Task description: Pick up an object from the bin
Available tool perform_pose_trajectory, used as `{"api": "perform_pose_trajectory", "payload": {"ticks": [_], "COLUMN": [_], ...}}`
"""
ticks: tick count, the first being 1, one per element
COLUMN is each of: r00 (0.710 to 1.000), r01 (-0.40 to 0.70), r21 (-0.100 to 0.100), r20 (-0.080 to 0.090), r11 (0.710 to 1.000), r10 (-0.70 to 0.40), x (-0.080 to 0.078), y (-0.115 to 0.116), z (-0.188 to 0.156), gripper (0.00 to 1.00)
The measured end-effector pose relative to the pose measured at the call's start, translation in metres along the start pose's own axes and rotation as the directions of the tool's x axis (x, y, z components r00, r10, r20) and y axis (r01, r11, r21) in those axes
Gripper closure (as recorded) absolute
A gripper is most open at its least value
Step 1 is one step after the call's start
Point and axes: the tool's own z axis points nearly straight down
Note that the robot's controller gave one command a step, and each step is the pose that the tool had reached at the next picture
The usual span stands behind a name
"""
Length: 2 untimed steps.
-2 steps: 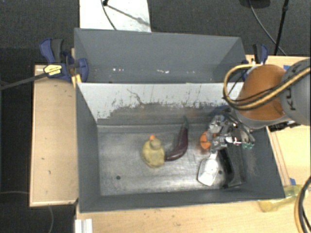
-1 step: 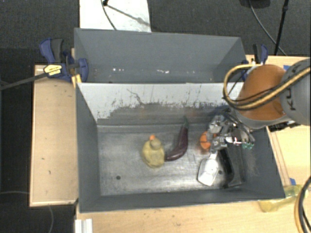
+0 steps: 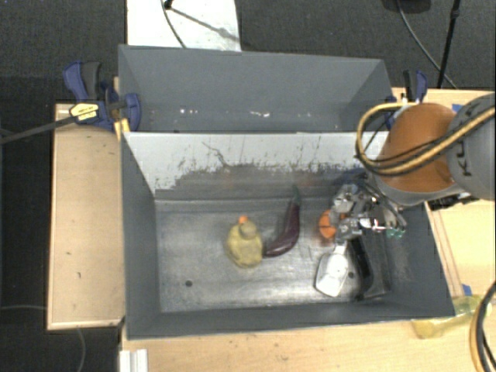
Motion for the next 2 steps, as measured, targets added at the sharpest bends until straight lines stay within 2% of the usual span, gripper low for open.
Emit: {"api": "perform_pose_trajectory", "payload": {"ticks": [1, 2], "r00": [1.0, 0.999], "r01": [-0.007, 0.005], "r21": [0.0, 0.006], "r20": [-0.024, -0.05], "r11": [1.0, 1.0], "r10": [0.007, -0.004], "x": [0.005, -0.004], "y": [0.0, -0.003], "z": [-0.017, -0.046], "gripper": [1.0, 1.0]}}
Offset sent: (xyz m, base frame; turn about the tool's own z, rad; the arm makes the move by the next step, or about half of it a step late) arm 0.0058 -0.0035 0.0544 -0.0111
